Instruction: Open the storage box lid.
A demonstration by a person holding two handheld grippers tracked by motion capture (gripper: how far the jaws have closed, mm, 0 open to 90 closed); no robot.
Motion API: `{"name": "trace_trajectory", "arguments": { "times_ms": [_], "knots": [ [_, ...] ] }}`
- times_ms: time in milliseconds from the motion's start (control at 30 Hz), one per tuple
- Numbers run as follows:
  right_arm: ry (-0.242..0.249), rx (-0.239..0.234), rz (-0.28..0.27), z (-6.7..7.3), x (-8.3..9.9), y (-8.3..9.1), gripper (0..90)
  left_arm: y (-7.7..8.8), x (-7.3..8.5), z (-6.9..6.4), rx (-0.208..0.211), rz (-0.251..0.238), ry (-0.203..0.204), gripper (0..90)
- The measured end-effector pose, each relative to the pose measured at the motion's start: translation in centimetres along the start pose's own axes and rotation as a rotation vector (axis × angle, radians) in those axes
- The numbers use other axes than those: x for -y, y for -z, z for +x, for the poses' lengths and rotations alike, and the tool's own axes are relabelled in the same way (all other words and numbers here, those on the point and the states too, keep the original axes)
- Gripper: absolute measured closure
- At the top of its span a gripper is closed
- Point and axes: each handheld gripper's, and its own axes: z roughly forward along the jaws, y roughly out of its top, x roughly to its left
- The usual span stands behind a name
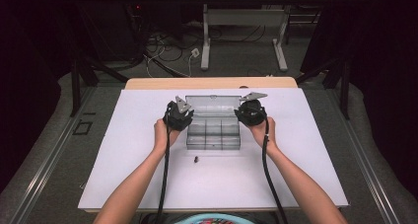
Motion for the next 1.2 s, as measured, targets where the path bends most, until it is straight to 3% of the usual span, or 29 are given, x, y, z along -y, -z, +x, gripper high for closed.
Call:
{"name": "trace_trajectory", "arguments": {
  "times_ms": [167,300,500,633,933,1200],
  "knots": [
    [-0.001,0.01,0.026,-0.1,0.0,-0.7,76.5,-0.3,0.1,0.1,-0.024,0.013,-0.009,68.9],
    [-0.005,0.008,0.053,-0.2,0.1,-1.0,69.3,-0.1,0.2,0.4,-0.038,0.014,0.002,64.0],
    [0.009,-0.069,0.086,-0.3,0.5,0.3,52.1,1.8,0.5,0.7,-0.012,0.018,0.02,35.9],
    [0.031,-0.095,0.101,0.0,0.9,1.5,46.3,3.5,0.8,0.2,0.007,0.031,-0.015,24.3],
    [0.029,-0.166,0.115,1.0,2.0,4.5,30.2,7.4,1.6,-1.2,0.067,0.047,-0.047,15.7],
    [0.045,-0.215,0.135,1.7,4.2,7.0,21.9,9.4,3.1,-1.9,0.107,0.054,-0.021,13.5]
  ]
}}
